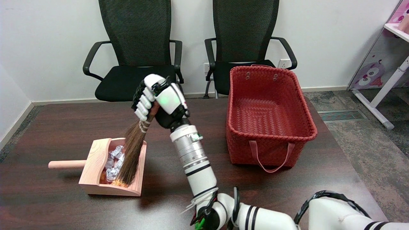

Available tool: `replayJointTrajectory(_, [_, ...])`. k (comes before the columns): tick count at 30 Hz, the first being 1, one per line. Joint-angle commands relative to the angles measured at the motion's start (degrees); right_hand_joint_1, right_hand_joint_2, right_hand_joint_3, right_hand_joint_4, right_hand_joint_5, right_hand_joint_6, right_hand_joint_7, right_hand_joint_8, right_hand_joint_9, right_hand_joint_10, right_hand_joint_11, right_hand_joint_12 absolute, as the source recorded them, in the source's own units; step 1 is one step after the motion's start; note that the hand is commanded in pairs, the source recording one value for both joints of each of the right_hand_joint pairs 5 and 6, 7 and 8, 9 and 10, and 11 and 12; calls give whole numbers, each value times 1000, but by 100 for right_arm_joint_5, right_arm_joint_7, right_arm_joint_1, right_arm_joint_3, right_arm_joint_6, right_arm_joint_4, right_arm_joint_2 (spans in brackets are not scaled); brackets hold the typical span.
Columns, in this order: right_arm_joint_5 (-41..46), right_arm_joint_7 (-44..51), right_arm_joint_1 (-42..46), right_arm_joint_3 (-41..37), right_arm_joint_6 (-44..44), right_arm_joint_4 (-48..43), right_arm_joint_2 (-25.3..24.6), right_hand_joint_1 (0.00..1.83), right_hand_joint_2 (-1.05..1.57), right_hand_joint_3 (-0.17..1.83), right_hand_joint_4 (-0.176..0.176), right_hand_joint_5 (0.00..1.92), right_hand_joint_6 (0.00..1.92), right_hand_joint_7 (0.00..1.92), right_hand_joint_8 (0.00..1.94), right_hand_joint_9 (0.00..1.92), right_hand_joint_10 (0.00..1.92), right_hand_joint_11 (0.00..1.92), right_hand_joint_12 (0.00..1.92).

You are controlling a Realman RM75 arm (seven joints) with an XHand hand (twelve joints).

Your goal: Sweep the paper ball into the dustpan.

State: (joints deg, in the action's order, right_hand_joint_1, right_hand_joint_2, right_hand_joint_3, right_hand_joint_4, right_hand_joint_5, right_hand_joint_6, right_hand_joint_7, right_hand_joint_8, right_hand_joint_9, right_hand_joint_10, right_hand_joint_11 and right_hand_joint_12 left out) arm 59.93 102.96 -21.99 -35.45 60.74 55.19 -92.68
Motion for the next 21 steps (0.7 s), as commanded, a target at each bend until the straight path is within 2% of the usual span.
replayJointTrajectory(1, [664,1884,-21,34,-213,2287,1746,676,1336,1566,2,1920,1920,1920,1920,1920,1920,1920,1920])
replayJointTrajectory(11, [1167,2812,79,-72,-172,2776,2302,671,1411,1556,4,1920,1920,1920,1920,1920,1920,1920,1920])
replayJointTrajectory(21, [1568,3423,739,-318,-1,3441,3067,674,1515,1551,6,1920,1920,1920,1920,1920,1920,1920,1920])
